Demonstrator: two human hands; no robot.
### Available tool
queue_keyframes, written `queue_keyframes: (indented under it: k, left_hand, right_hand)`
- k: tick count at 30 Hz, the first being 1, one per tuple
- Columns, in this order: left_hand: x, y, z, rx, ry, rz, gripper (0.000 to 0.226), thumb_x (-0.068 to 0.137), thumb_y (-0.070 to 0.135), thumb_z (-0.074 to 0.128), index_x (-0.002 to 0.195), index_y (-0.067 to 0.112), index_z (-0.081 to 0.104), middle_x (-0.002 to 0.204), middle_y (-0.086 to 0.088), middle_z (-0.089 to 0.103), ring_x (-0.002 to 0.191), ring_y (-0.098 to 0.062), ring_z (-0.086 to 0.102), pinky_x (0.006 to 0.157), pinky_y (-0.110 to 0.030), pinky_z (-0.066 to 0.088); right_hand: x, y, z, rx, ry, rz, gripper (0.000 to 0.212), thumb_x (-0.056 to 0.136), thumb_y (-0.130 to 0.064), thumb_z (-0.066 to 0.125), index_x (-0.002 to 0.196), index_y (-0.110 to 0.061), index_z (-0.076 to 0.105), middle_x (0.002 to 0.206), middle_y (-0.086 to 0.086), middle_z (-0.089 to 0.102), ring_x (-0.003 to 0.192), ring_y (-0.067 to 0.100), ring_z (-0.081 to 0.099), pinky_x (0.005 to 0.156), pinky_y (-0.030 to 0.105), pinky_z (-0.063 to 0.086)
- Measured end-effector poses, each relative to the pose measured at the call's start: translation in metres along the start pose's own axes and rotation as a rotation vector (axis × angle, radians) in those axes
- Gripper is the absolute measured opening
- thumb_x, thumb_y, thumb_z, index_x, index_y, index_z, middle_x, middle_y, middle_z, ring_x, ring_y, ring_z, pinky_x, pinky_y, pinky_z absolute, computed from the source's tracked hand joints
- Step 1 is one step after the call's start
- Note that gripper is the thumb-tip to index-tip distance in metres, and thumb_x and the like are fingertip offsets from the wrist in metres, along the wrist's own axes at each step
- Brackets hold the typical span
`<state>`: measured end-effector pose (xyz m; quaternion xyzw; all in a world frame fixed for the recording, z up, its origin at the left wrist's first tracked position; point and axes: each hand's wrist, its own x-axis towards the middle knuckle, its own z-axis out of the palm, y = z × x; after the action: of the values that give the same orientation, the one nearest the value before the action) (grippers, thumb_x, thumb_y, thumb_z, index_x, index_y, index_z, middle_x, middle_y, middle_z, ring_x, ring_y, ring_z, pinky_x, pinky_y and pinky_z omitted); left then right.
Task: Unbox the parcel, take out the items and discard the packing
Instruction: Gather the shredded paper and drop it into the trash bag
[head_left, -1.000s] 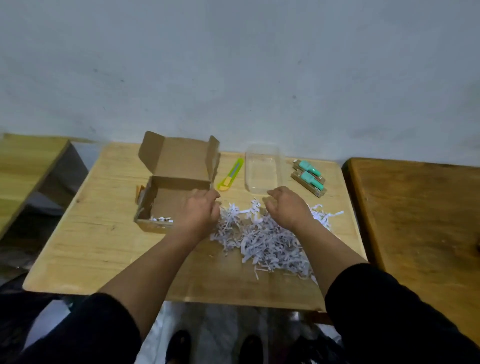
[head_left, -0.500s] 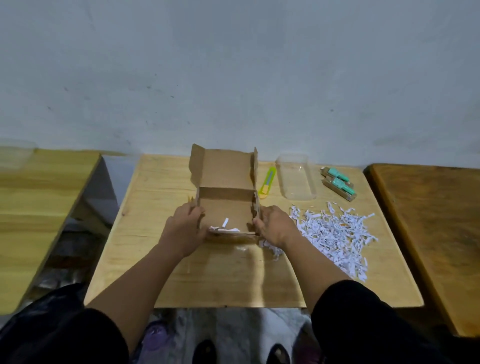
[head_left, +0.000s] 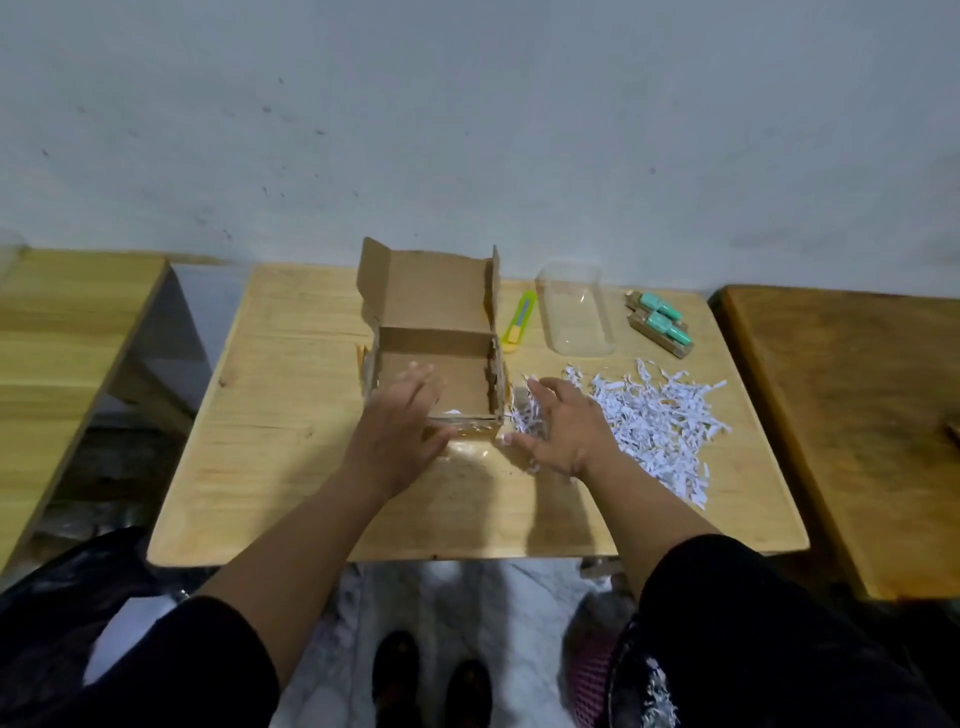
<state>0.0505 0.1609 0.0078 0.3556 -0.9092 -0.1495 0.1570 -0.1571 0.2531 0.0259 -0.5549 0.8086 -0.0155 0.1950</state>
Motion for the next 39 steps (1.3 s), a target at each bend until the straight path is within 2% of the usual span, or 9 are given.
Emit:
queue_keyframes:
  k: [6, 10, 14, 17, 22, 26, 33, 36, 39]
  left_hand:
    - [0.004, 0.051, 0.027, -0.099, -0.07, 0.12, 0.084, 0.072, 0.051, 0.062, 0.136, 0.002, 0.038, 0.142, -0.021, 0.042, 0.136, -0.036, 0.033, 0.11, -0.045, 0.024]
    - [0.016, 0.082, 0.064, -0.195, -0.139, 0.167, 0.109, 0.062, 0.056, 0.072, 0.143, 0.003, 0.024, 0.149, -0.021, 0.028, 0.141, -0.033, 0.018, 0.115, -0.041, 0.016]
    - [0.016, 0.101, 0.101, -0.26, -0.195, 0.185, 0.122, 0.05, 0.051, 0.081, 0.144, 0.017, 0.012, 0.153, -0.021, 0.016, 0.143, -0.033, 0.007, 0.116, -0.042, 0.011]
    - [0.019, 0.105, 0.116, -0.208, -0.207, 0.144, 0.125, 0.047, 0.051, 0.083, 0.14, 0.032, 0.002, 0.154, -0.021, 0.006, 0.143, -0.035, -0.001, 0.114, -0.044, 0.008]
    - [0.029, 0.103, 0.129, -0.177, -0.209, 0.011, 0.126, 0.048, 0.056, 0.081, 0.142, 0.043, -0.002, 0.153, -0.021, -0.013, 0.14, -0.037, -0.018, 0.115, -0.052, 0.002]
    - [0.042, 0.099, 0.135, -0.222, -0.275, -0.095, 0.125, 0.047, 0.063, 0.078, 0.141, 0.048, -0.003, 0.154, -0.015, -0.022, 0.141, -0.032, -0.023, 0.115, -0.046, 0.002]
    - [0.059, 0.095, 0.143, -0.277, -0.301, 0.011, 0.114, 0.053, 0.057, 0.079, 0.136, 0.053, 0.001, 0.157, -0.01, -0.008, 0.145, -0.025, -0.009, 0.115, -0.04, 0.008]
    - [0.061, 0.093, 0.151, -0.301, -0.241, 0.072, 0.103, 0.056, 0.059, 0.074, 0.139, 0.047, 0.014, 0.156, -0.011, 0.009, 0.144, -0.029, 0.008, 0.114, -0.044, 0.016]
    - [0.062, 0.092, 0.155, -0.379, -0.192, 0.13, 0.08, 0.064, 0.06, 0.063, 0.137, 0.037, 0.037, 0.151, -0.011, 0.028, 0.138, -0.024, 0.026, 0.111, -0.032, 0.022]
  right_hand:
    - [-0.029, 0.041, 0.002, -0.002, 0.065, 0.058, 0.096, 0.074, -0.062, 0.06, 0.148, -0.024, 0.011, 0.155, 0.002, 0.013, 0.144, 0.021, 0.012, 0.117, 0.046, 0.014]
    - [-0.048, 0.079, 0.004, 0.05, 0.099, 0.132, 0.115, 0.063, -0.066, 0.067, 0.147, -0.032, -0.003, 0.158, 0.002, -0.001, 0.146, 0.022, -0.003, 0.117, 0.049, 0.01]
    - [-0.062, 0.117, 0.017, 0.093, 0.118, 0.24, 0.129, 0.047, -0.073, 0.071, 0.14, -0.047, -0.014, 0.157, 0.002, -0.014, 0.145, 0.026, -0.012, 0.116, 0.054, 0.01]
    - [-0.062, 0.139, 0.027, 0.104, 0.126, 0.303, 0.135, 0.045, -0.071, 0.074, 0.135, -0.05, -0.024, 0.156, 0.002, -0.019, 0.144, 0.027, -0.016, 0.117, 0.054, 0.009]
    - [-0.054, 0.162, 0.042, 0.169, 0.113, 0.319, 0.137, 0.043, -0.068, 0.077, 0.139, -0.048, -0.018, 0.156, 0.006, -0.021, 0.143, 0.028, -0.019, 0.116, 0.056, 0.006]
    - [-0.042, 0.174, 0.045, 0.229, 0.132, 0.272, 0.137, 0.04, -0.069, 0.077, 0.135, -0.053, -0.02, 0.156, 0.006, -0.02, 0.144, 0.026, -0.017, 0.116, 0.056, 0.008]
    - [-0.026, 0.17, 0.042, 0.231, 0.121, 0.149, 0.133, 0.039, -0.067, 0.078, 0.129, -0.06, -0.019, 0.158, 0.004, -0.005, 0.145, 0.025, -0.005, 0.117, 0.052, 0.008]
    - [-0.021, 0.163, 0.044, 0.221, 0.132, 0.109, 0.127, 0.046, -0.063, 0.079, 0.13, -0.058, -0.016, 0.156, 0.007, 0.009, 0.144, 0.027, 0.004, 0.116, 0.051, 0.01]
    - [-0.018, 0.156, 0.046, 0.24, 0.173, 0.079, 0.119, 0.055, -0.053, 0.08, 0.135, -0.05, -0.007, 0.149, 0.013, 0.025, 0.14, 0.03, 0.017, 0.114, 0.047, 0.017]
